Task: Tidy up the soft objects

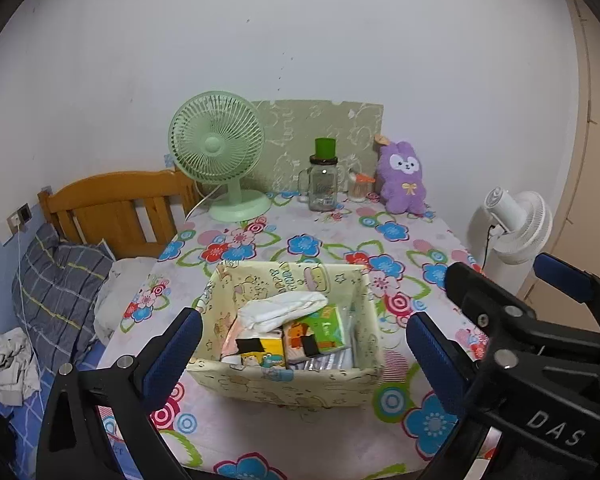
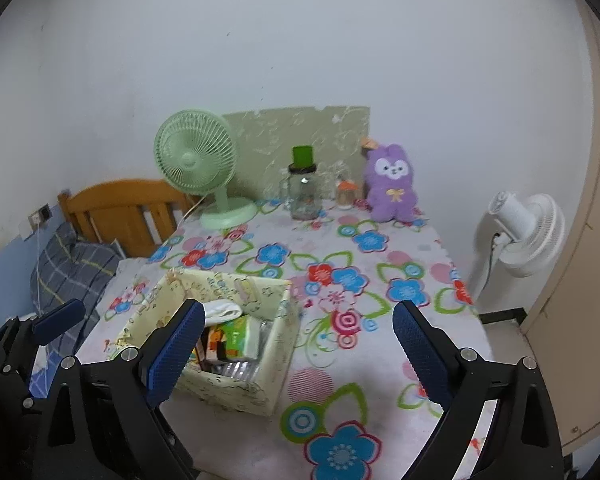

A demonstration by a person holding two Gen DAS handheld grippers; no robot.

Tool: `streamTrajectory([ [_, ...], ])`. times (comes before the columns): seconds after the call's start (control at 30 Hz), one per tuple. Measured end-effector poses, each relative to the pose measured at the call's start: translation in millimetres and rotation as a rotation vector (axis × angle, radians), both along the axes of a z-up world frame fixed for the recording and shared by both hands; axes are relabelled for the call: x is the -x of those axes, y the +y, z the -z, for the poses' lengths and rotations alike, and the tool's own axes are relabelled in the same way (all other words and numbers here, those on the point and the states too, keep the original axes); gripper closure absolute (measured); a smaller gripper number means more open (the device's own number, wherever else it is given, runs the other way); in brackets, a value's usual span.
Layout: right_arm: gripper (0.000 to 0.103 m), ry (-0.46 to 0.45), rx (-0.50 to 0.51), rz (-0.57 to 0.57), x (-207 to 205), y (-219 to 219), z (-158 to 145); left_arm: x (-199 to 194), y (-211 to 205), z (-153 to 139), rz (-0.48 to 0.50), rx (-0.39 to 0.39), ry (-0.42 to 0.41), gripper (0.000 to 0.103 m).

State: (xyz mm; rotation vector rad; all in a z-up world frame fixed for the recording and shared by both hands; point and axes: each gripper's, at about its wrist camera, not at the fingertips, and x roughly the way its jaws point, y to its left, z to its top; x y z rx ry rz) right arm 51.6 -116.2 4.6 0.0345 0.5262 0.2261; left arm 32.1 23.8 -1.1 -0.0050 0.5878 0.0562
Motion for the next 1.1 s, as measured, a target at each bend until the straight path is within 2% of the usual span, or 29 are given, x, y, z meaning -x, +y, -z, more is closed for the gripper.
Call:
streamTrajectory([
  [0.3,0.004,-0.071,-0.022,0.067,30,-33,-12,20,-11,-14,0.017,-0.004,-0.036,0.000],
  [0.6,0.002,-0.124,-0.048,0.123,53,-60,-19,37,-18,-22,0.015,-0.047,-0.080,0.000],
  [1.1,0.000,-0.166,-0.051,0.172,79,-77,-23,49,-23,-28,0.015,-0.052,-0.114,0.000],
])
